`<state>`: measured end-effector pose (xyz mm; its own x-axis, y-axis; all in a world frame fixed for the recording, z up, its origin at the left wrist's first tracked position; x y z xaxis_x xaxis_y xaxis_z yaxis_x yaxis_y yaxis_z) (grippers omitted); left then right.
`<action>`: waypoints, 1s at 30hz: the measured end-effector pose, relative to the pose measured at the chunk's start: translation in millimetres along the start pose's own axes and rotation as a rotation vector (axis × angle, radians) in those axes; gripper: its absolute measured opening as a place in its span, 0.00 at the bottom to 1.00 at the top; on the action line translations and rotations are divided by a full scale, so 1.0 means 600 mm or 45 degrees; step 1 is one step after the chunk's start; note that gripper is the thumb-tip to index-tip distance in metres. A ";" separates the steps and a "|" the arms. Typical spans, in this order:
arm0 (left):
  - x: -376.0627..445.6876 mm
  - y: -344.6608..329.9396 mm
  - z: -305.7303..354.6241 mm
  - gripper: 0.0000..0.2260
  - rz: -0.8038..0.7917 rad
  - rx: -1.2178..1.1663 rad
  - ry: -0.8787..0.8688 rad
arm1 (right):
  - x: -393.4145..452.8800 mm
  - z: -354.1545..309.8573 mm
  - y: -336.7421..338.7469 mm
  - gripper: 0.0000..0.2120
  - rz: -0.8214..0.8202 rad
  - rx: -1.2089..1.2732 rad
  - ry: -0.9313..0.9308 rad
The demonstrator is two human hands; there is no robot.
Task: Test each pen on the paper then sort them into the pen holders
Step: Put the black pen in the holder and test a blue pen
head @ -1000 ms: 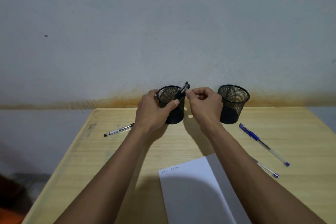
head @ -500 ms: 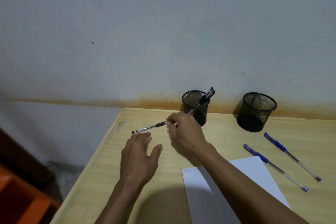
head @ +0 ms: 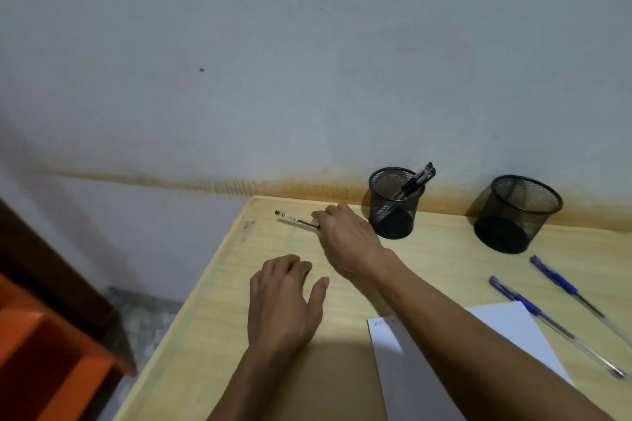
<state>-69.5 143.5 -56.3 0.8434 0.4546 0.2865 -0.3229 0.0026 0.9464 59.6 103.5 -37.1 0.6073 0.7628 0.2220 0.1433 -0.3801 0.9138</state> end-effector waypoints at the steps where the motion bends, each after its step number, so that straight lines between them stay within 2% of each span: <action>1: 0.000 0.001 0.000 0.21 0.005 -0.004 -0.002 | -0.009 0.003 0.009 0.17 0.014 0.105 -0.041; 3: 0.000 0.003 0.001 0.20 0.018 -0.019 -0.009 | -0.033 0.007 0.043 0.20 0.090 0.383 -0.133; 6: -0.002 0.008 0.005 0.19 -0.017 -0.085 -0.006 | -0.099 0.028 0.106 0.11 0.321 0.889 -0.341; 8: -0.012 0.025 0.013 0.19 -0.011 -0.315 0.027 | -0.153 0.049 0.134 0.05 0.472 1.159 -0.484; 10: -0.030 0.053 0.042 0.20 0.015 -0.557 0.011 | -0.209 0.068 0.149 0.04 0.579 1.355 -0.583; 12: -0.049 0.085 0.088 0.19 0.031 -0.629 -0.085 | -0.260 0.076 0.159 0.03 0.633 1.521 -0.646; 20: -0.097 0.128 0.209 0.05 0.090 -0.644 -0.346 | -0.402 0.093 0.184 0.06 0.820 1.700 -0.731; 24: -0.110 0.140 0.236 0.02 0.009 -0.631 -0.424 | -0.429 0.096 0.189 0.04 0.738 1.696 -0.713; 26: -0.113 0.143 0.218 0.04 -0.029 -0.649 -0.365 | -0.451 0.126 0.216 0.05 0.857 1.768 -0.703; 28: -0.115 0.136 0.157 0.07 -0.062 -0.717 -0.160 | -0.492 0.181 0.275 0.06 1.121 1.842 -0.718; 30: -0.116 0.131 0.094 0.09 -0.088 -0.768 -0.009 | -0.525 0.219 0.329 0.07 1.241 1.824 -0.713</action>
<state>-129.1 61.8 6.7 0.8732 0.4296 0.2301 -0.4520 0.5373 0.7121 -0.7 -280.3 28.5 0.9930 -0.1130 0.0343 -0.0818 -0.8678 -0.4902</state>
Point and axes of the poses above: each hand's wrist, its own x-axis towards the middle knuckle, its own y-axis out of the back of the hand, z = x × y, the point moved 10 cm from there along x, towards the middle knuckle, and after that the axes turned 13 degrees about x, right-handed, at the moved point
